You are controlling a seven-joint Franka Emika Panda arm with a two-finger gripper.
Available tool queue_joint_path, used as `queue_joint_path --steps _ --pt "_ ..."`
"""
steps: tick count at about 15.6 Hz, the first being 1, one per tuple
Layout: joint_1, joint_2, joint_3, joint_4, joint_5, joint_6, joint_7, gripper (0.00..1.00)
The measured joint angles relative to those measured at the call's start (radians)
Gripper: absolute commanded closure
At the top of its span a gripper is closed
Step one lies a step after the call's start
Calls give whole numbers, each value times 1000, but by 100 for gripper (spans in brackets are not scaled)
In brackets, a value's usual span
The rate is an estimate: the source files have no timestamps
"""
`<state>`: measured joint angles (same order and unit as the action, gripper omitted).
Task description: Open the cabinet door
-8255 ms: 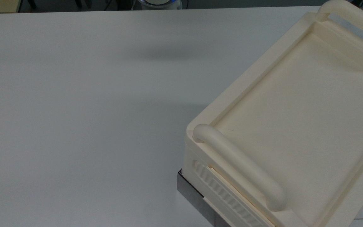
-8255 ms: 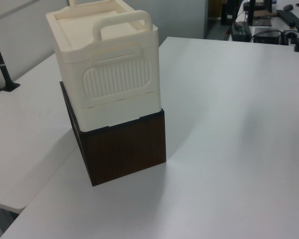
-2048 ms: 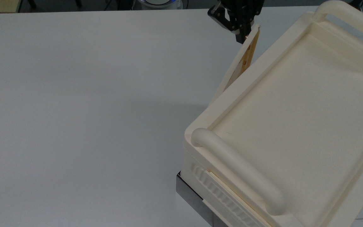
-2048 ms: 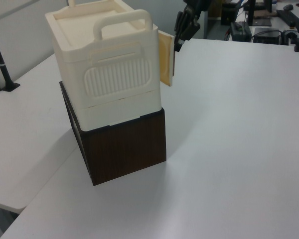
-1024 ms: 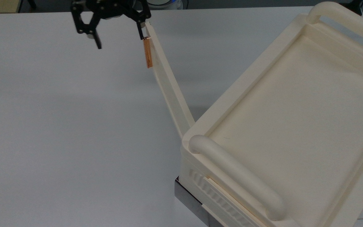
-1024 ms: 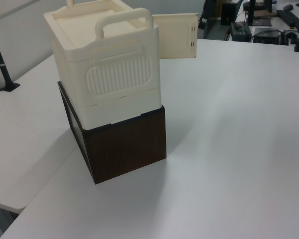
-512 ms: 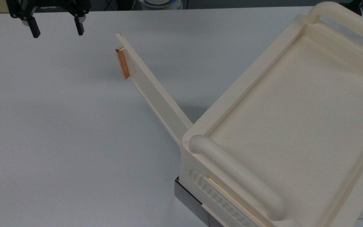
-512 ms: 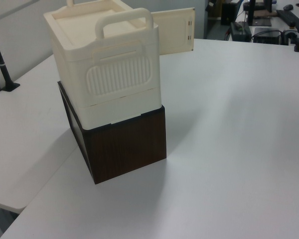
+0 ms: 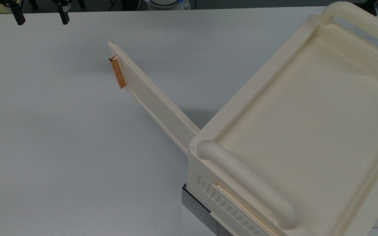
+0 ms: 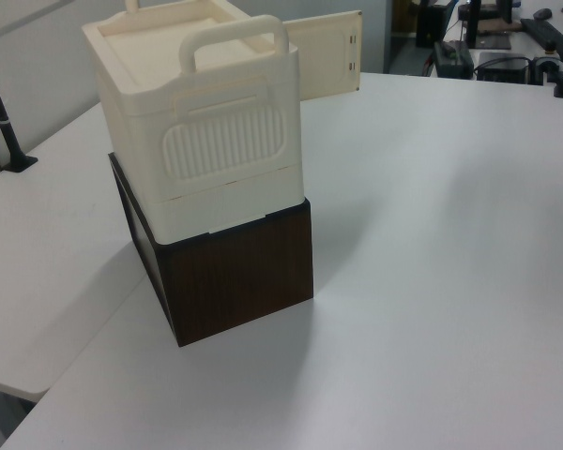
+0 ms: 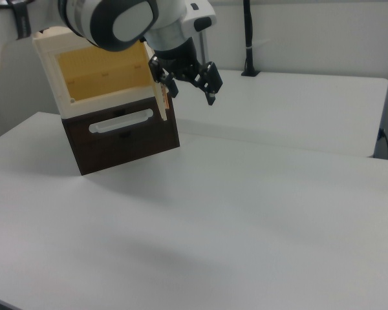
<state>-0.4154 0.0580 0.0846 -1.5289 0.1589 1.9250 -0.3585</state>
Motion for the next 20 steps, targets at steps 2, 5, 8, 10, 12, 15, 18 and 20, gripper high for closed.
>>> queue_joint_path --steps 2,5,8,10,12,15,18,20 --pt "0 -20 -5 1 -2 -56 0 0" --pt "5 -53 -5 2 -2 -157 0 0" --pt "35 -92 -10 3 -8 -272 0 0" --pt "90 -112 -33 3 -22 -326 25 0" --pt "164 -120 -59 3 -49 -345 106 0" --pt "270 -118 -71 -6 -111 -346 234 0" --pt "370 -116 -110 -14 -137 -346 295 0" --pt "396 -113 -127 -22 -141 -346 303 0"
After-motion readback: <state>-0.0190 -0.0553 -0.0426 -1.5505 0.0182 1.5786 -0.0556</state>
